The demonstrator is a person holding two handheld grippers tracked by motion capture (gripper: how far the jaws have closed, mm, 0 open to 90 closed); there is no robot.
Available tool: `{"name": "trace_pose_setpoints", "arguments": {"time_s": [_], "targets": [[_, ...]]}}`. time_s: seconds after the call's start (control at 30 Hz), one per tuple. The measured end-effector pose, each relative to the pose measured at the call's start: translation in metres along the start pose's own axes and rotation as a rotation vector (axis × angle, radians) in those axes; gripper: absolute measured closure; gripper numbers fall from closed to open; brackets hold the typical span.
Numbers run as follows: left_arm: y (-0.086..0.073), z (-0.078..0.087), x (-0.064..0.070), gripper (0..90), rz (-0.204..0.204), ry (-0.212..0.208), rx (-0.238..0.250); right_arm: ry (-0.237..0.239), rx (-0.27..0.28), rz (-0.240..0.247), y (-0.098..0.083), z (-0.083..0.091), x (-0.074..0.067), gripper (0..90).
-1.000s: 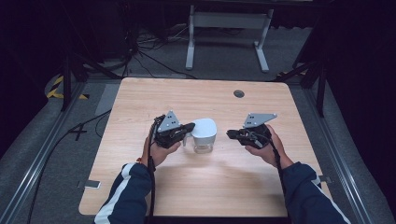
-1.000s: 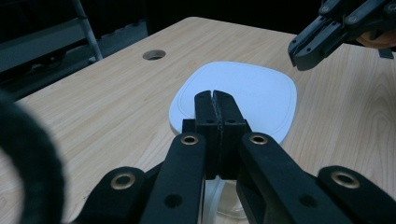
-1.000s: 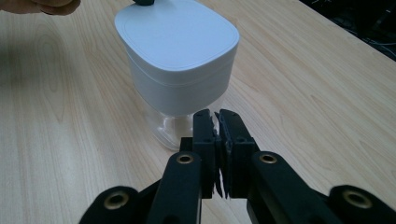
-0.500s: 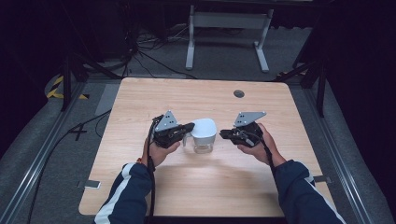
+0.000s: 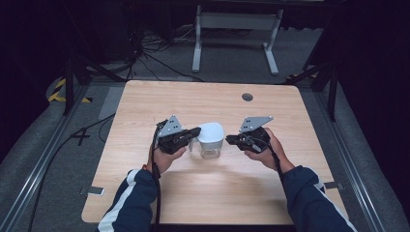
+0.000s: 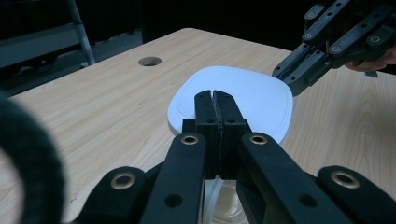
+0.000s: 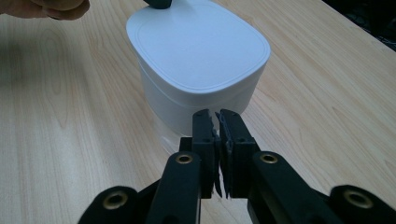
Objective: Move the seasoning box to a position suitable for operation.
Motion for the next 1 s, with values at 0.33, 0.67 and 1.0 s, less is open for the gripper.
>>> {"name": "trace_pose_setpoints", "arguments": {"time_s": [0.33, 0.67, 1.0], "targets": [[-0.0012, -0.0002, -0.0006, 90.0, 0.004, -0.006, 0.010, 0.004, 0.001, 0.012, 0.0032, -0.0009, -0.0023, 86.2], [-0.0041, -0.0007, -0.0019, 90.0, 0.019, -0.020, 0.034, 0.005, -0.020, 0.012, 0.0020, -0.0038, -0.0029, 86.8], [-0.0016, 0.0064, -0.0031, 90.0, -0.023, 0.008, 0.013, 0.005, -0.020, 0.000, -0.0008, -0.0028, -0.0009, 86.5]]}}
Point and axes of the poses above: each handheld gripper's, and its own axes: z roughly backward along the jaws, y roughly out of its top, x roughly to its right, the point moved 1 cm from there along -z, roughly forward along the jaws, and after that the axes turned 10 degrees about x, right-handed, at the moved point
